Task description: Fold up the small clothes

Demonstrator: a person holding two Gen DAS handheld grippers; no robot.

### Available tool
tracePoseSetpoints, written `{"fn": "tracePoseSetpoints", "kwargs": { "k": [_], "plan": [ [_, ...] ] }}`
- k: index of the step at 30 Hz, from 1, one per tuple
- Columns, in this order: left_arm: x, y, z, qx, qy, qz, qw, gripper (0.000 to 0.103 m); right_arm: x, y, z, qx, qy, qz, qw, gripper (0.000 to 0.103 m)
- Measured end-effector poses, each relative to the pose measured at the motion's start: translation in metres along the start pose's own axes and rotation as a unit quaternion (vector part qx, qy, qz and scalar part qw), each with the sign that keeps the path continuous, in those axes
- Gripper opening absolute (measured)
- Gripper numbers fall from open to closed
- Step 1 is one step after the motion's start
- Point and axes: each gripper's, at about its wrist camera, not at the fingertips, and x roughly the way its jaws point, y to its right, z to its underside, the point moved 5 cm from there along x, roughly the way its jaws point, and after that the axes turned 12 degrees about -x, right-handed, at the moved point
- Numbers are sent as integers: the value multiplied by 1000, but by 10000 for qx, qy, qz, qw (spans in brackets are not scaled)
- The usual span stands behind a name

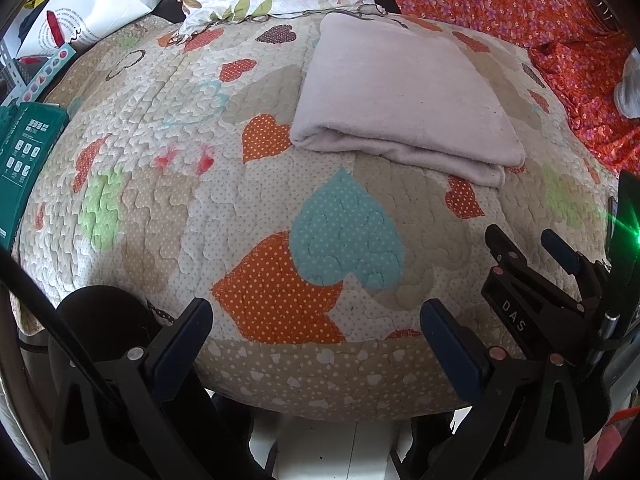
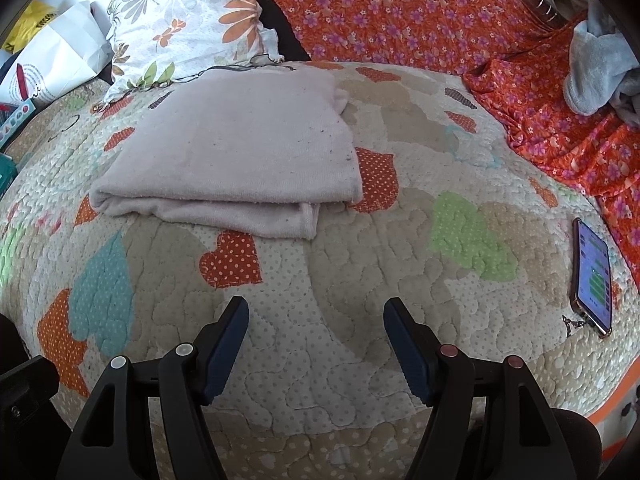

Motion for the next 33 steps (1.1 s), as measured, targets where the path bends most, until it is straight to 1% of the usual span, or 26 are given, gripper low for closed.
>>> {"fn": "tracePoseSetpoints", "kwargs": {
  "k": [7, 10, 13, 16, 23, 28, 33],
  "plan": [
    [2, -1, 2, -2, -34, -7, 10000, 103, -3, 1, -1, 36, 58, -18, 10000, 74],
    [3, -4, 2, -29, -50, 12, 10000, 103, -9, 7, -3, 249, 157, -100, 9995, 74],
    [5, -8, -2, -88, -47, 32, 9999, 103, -17, 11, -7, 447, 295, -90, 9985, 75],
    [8, -14, -7, -172, -61, 69, 9998, 103, -19, 13, -10, 538, 302, -79, 9981, 76],
    [11, -28, -17, -337, -60, 134, 9993, 103, -19, 3, -18, 344, 197, -29, 9992, 76],
    [9, -33, -24, -419, -19, 224, 9989, 103, -22, -12, -27, 137, 131, -188, 9996, 77],
    [7, -36, -36, -498, 87, 320, 9982, 103, -21, -20, -40, 70, 96, -359, 9993, 77]
  ]
}}
